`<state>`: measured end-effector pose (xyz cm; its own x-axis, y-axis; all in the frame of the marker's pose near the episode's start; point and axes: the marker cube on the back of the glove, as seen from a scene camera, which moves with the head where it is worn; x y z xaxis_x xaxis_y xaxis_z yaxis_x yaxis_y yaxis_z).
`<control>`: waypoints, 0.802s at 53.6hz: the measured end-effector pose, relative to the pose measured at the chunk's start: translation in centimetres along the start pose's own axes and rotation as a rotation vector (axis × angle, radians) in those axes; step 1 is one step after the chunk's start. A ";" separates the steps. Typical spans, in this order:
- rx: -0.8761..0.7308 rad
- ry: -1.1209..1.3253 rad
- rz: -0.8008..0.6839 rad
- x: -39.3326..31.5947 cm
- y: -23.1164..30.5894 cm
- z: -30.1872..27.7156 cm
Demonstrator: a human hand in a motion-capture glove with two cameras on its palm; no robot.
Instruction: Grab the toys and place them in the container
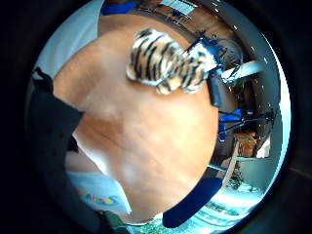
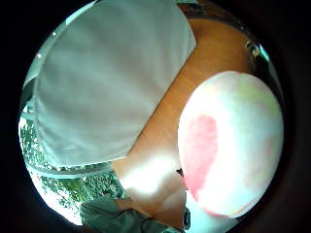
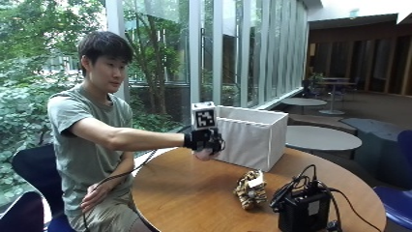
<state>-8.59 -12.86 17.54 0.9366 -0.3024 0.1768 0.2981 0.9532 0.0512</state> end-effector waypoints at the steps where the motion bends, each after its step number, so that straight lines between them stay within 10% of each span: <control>1: 0.016 0.030 0.031 -0.8 -0.2 -0.6; 8: 0.091 0.114 0.000 -4.6 -0.9 -6.4; 14: 0.145 0.165 -0.307 -10.0 -0.8 -13.4; 24: 0.280 0.127 -0.201 -20.4 -4.2 -21.8; 43: 0.220 0.081 -0.398 -35.1 -8.4 -16.0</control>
<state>-41.01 -10.29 -4.85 0.7714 -0.6358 0.0242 0.5993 0.7389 0.3080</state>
